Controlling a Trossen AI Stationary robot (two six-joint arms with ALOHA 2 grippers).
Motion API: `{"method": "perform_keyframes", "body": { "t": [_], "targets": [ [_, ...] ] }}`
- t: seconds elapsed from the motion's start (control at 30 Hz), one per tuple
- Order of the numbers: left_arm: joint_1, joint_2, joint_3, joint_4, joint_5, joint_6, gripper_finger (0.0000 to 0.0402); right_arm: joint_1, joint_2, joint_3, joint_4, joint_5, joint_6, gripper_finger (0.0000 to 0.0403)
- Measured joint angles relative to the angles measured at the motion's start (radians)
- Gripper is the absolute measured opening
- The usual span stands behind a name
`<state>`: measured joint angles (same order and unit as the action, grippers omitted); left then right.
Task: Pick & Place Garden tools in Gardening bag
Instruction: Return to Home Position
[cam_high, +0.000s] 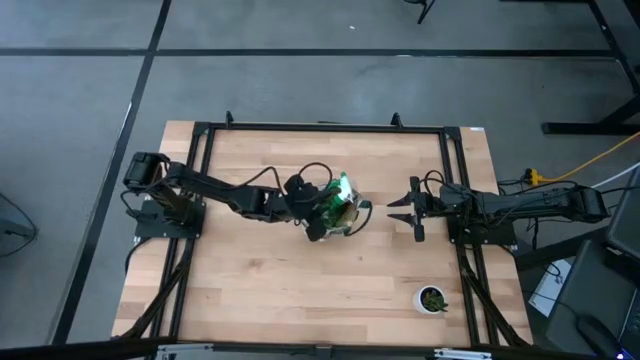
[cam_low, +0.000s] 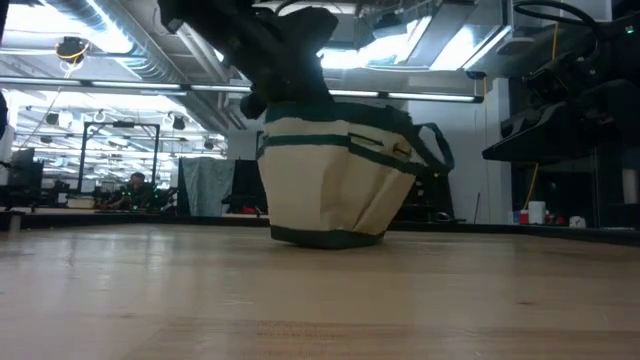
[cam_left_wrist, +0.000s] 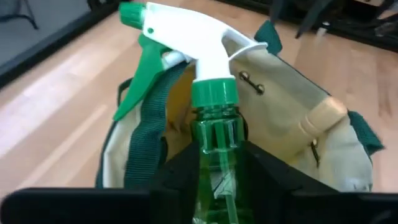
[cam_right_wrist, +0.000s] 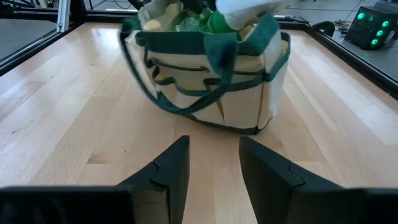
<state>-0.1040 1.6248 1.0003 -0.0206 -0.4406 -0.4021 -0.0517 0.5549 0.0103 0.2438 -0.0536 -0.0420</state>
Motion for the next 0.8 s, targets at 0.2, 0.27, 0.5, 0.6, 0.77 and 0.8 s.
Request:
{"method": "perform_keyframes", "body": {
  "t": [0.2, 0.27, 0.5, 0.6, 0.77, 0.8],
  "targets": [
    [0.001, 0.007, 0.002, -0.04, 0.031, -0.009, 0.0054, 0.0, 0.0, 0.0, 0.0, 0.0, 0.0, 0.0144],
    [0.003, 0.008, 0.001, -0.057, 0.031, -0.018, 0.004, 0.0, 0.0, 0.0, 0.0, 0.0, 0.0, 0.0144],
    [-0.013, 0.009, -0.006, -0.054, -0.095, 0.0, 0.0009, 0.0, 0.0, 0.0, 0.0, 0.0, 0.0, 0.0144],
    [-0.026, -0.017, -0.005, 0.012, -0.141, 0.052, 0.0004, 0.0, 0.0, 0.0, 0.0, 0.0, 0.0, 0.0144],
    [-0.043, -0.05, -0.004, 0.07, -0.137, 0.093, 0.0002, 0.0, 0.0, 0.0, 0.0, 0.0, 0.0, 0.0144],
    [-0.048, -0.06, -0.004, 0.074, -0.138, 0.102, 0.0003, 0.0, 0.0, 0.0, 0.0, 0.0, 0.0, 0.0144]
  ]
}}
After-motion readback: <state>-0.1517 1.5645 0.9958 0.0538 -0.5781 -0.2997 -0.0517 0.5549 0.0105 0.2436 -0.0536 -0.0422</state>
